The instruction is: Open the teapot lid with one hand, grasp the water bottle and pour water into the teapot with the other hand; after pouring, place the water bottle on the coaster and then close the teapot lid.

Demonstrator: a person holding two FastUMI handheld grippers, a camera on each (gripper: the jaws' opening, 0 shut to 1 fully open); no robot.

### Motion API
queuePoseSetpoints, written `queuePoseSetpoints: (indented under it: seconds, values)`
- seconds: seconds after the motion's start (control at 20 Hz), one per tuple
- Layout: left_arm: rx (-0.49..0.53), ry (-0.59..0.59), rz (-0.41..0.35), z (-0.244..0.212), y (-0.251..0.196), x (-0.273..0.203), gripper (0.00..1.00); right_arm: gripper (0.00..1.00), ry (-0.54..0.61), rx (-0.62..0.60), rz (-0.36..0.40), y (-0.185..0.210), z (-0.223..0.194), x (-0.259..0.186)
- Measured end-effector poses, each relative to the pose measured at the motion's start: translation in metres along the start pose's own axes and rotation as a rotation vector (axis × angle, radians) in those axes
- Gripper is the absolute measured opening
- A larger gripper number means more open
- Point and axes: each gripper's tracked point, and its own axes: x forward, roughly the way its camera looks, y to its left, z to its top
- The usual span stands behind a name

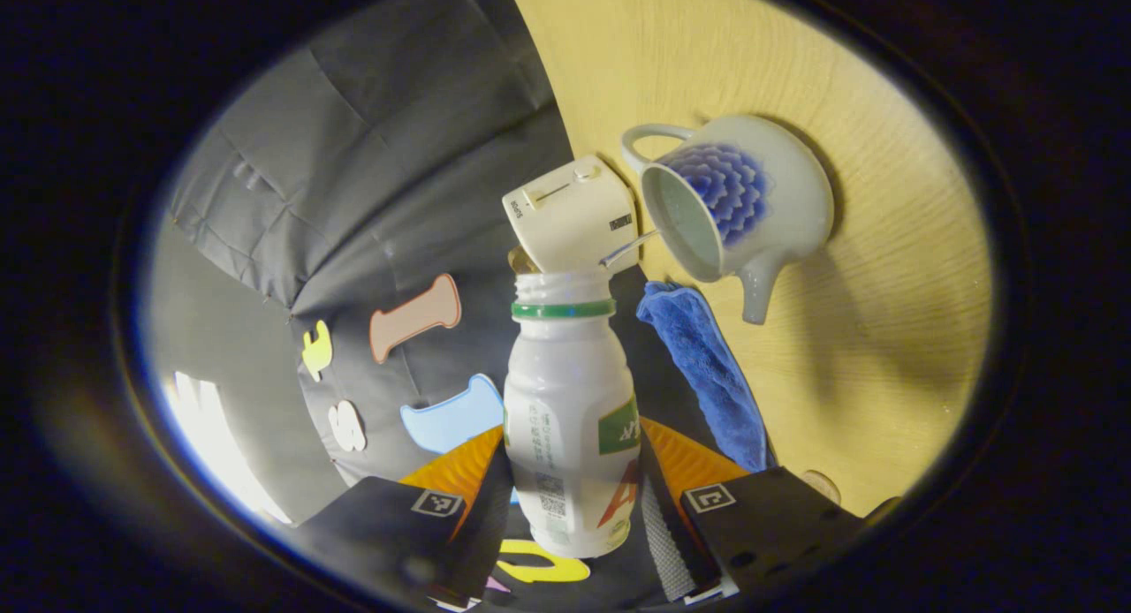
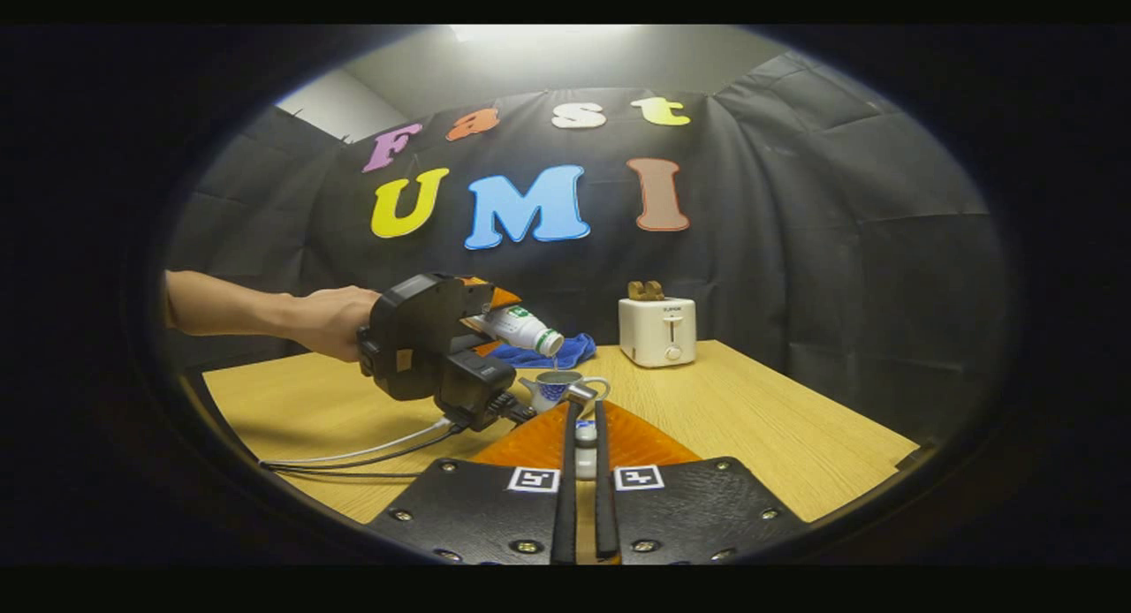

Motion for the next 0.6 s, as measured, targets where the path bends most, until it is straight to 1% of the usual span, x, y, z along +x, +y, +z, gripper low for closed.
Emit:
queuePoseSetpoints:
  seconds: [0.05, 0.1, 0.35, 0.4, 0.45, 0.6]
  values:
    - [0.001, 0.001, -0.002, -0.0001, -0.0001, 0.0, 0.7, 0.08, 0.0, 0.001, 0.002, 0.0007, 0.0007, 0.0]
    - [0.002, 0.001, -0.003, 0.0002, 0.0002, 0.0001, 0.76, 0.08, 0.001, -0.001, 0.002, 0.0009, -0.0001, 0.0006]
    - [0.003, 0.0, 0.001, 0.001, 0.002, -0.0001, 0.76, 0.08, -0.003, -0.003, 0.001, 0.0009, 0.0025, -0.002]
    - [0.007, 0.001, 0.002, 0.0009, 0.0019, 0.0003, 0.82, 0.08, -0.003, -0.003, 0.001, 0.0011, 0.0019, -0.0011]
    - [0.008, 0.001, 0.003, 0.0007, 0.0024, -0.0005, 0.76, 0.08, -0.003, -0.003, 0.001, 0.001, 0.0021, -0.0008]
    - [0.003, -0.001, 0.002, 0.0004, 0.002, 0.0002, 0.76, 0.08, -0.002, -0.002, 0.001, 0.0002, 0.0024, -0.002]
